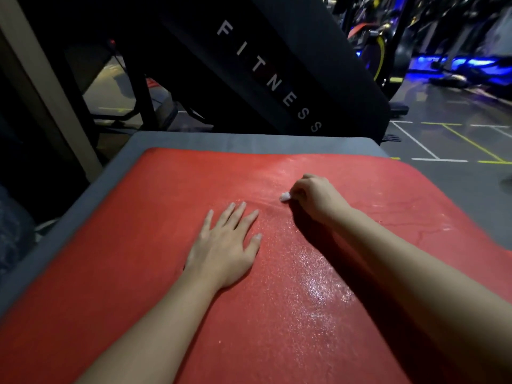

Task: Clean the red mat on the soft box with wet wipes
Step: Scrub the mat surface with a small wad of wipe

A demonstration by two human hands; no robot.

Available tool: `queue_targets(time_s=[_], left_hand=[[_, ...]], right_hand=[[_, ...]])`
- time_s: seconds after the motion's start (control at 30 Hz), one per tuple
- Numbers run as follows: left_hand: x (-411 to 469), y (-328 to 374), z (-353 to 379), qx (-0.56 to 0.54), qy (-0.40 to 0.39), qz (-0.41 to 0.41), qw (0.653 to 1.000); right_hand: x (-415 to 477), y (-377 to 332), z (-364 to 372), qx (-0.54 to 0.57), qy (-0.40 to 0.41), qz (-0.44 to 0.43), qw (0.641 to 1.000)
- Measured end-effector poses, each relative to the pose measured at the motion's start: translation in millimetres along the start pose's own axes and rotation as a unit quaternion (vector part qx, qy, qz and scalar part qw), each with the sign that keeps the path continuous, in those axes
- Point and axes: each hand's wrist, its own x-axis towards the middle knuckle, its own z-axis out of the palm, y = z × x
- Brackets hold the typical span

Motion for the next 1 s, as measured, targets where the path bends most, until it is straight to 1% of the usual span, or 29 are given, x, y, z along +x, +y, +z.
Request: queue_targets(time_s=[0.07,0.13,0.27,0.37,0.43,0.5,0.63,0.7,0.8,0.9,1.0], left_hand=[[1,-1,1,0.002,0.004,-0.002,1.0],[1,0,2,0.002,0.009,-0.004,1.0],[0,0,2,0.006,0.004,-0.005,1.0],[2,0,0,0.004,-0.008,-0.007,1.0],[2,0,-1,0.007,-0.014,-0.007,1.0],[1,0,-1,0.011,-0.009,-0.006,1.0],[2,0,1,0.008,-0.003,-0.009,1.0],[2,0,1,0.007,-0.003,-0.009,1.0],[2,0,2,0.008,-0.002,-0.009,1.0],[1,-1,3,0.008,0.0,-0.01,1.0],[3,-2,4,0.008,0.005,-0.008,1.0]], right_hand=[[-7,4,-5,-0.016,-0.039,-0.022,0.999],[-5,8,-5,-0.022,-0.046,-0.028,0.998],[29,12,5,-0.01,0.009,-0.02,1.0],[57,22,13,0.002,0.056,0.043,0.997],[64,23,19,0.023,0.074,0.069,0.995],[62,19,20,0.016,0.062,0.067,0.996],[52,25,6,-0.023,-0.028,0.059,0.998],[50,27,5,-0.029,-0.025,0.038,0.999],[65,27,9,-0.015,0.016,0.011,1.0],[99,34,17,0.01,0.055,0.062,0.996],[124,38,24,0.016,0.05,0.133,0.99]])
